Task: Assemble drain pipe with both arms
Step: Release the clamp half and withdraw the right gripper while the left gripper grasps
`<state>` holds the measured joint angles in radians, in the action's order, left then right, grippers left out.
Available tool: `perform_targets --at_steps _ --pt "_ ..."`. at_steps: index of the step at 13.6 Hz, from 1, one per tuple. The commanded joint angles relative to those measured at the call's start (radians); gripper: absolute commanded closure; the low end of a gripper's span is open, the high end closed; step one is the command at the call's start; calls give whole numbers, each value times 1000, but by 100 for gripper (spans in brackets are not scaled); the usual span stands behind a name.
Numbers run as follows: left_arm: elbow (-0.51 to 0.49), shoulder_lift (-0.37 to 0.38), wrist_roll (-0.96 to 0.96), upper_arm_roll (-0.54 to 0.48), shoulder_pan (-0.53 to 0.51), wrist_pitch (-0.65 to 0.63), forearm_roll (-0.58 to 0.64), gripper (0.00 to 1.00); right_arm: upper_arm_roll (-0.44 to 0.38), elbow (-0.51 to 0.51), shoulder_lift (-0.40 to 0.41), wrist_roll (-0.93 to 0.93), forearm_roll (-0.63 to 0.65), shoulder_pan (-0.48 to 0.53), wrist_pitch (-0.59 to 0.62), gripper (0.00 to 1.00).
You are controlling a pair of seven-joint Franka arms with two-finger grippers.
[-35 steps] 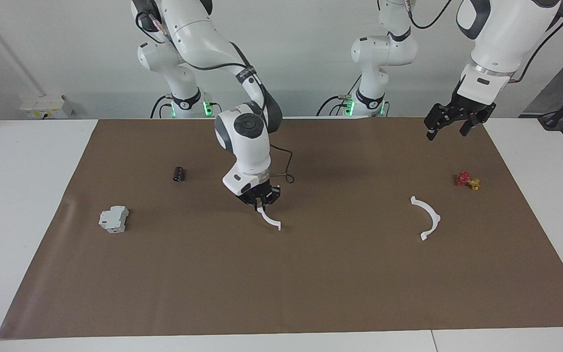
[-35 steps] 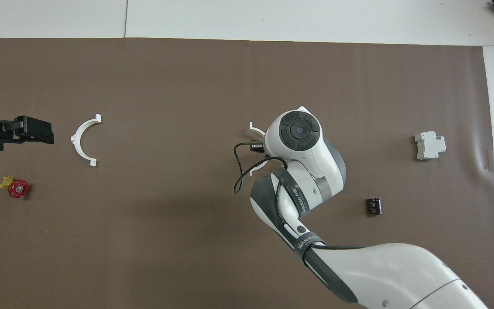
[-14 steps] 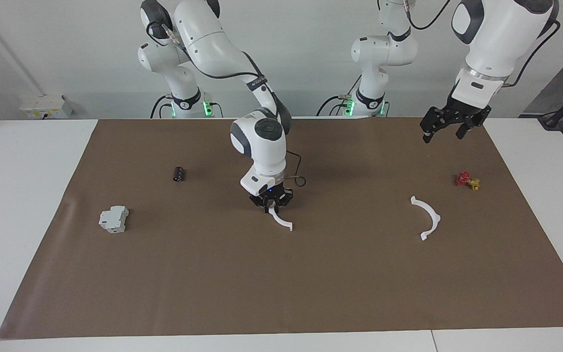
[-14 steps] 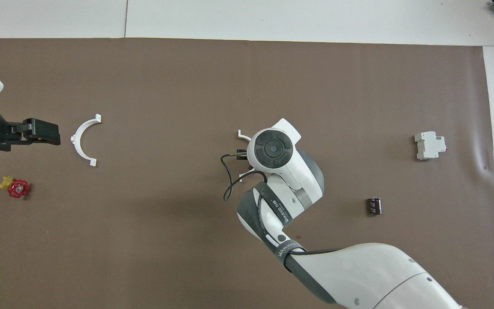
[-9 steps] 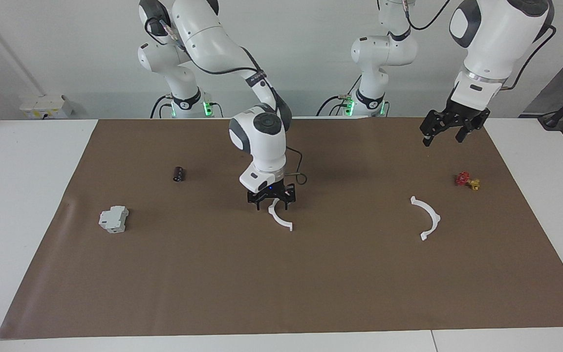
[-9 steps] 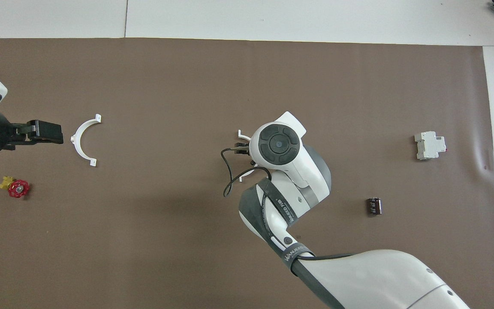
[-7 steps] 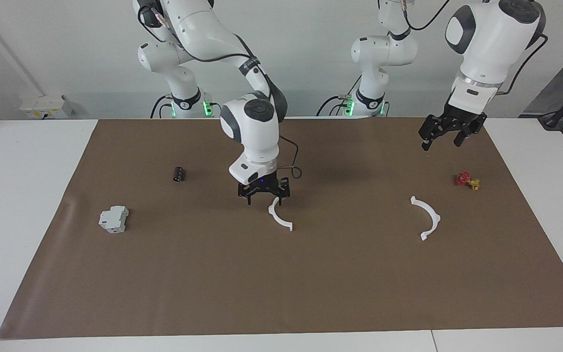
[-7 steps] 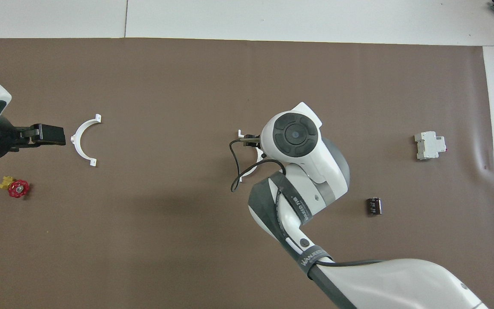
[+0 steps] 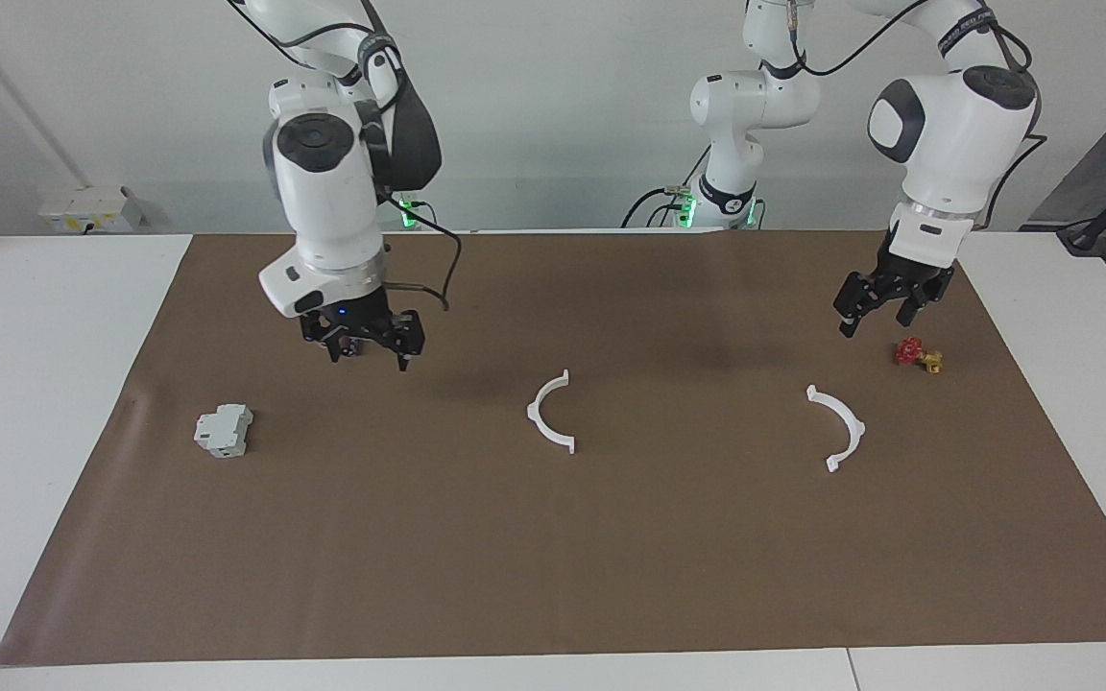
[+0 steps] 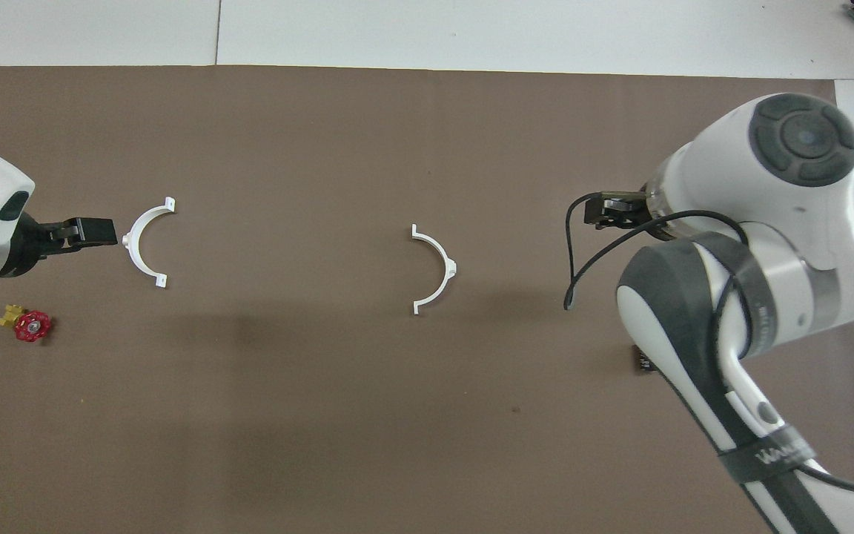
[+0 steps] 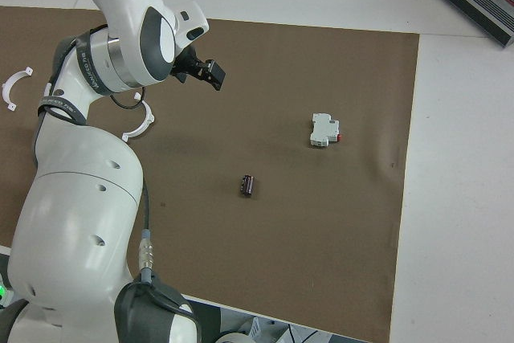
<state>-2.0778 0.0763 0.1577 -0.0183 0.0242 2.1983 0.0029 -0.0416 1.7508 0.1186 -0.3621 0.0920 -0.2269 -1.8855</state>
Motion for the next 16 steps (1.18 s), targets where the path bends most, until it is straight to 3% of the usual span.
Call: perform_targets --at_steps 1,6,10,16 --pt "-12 -91 17 3 -18 118 -17 0 14 18 -54 124 -1 93 68 0" --pt "-31 -162 34 3 -61 199 -17 0 14 7 -132 230 -6 196 173 0" --pt "-44 -295 135 4 -61 332 -15 0 12 -132 -137 239 -126 267 337 0" --pt "-73 -311 132 4 -59 342 -15 0 12 -163 -139 336 -76 261 391 0"
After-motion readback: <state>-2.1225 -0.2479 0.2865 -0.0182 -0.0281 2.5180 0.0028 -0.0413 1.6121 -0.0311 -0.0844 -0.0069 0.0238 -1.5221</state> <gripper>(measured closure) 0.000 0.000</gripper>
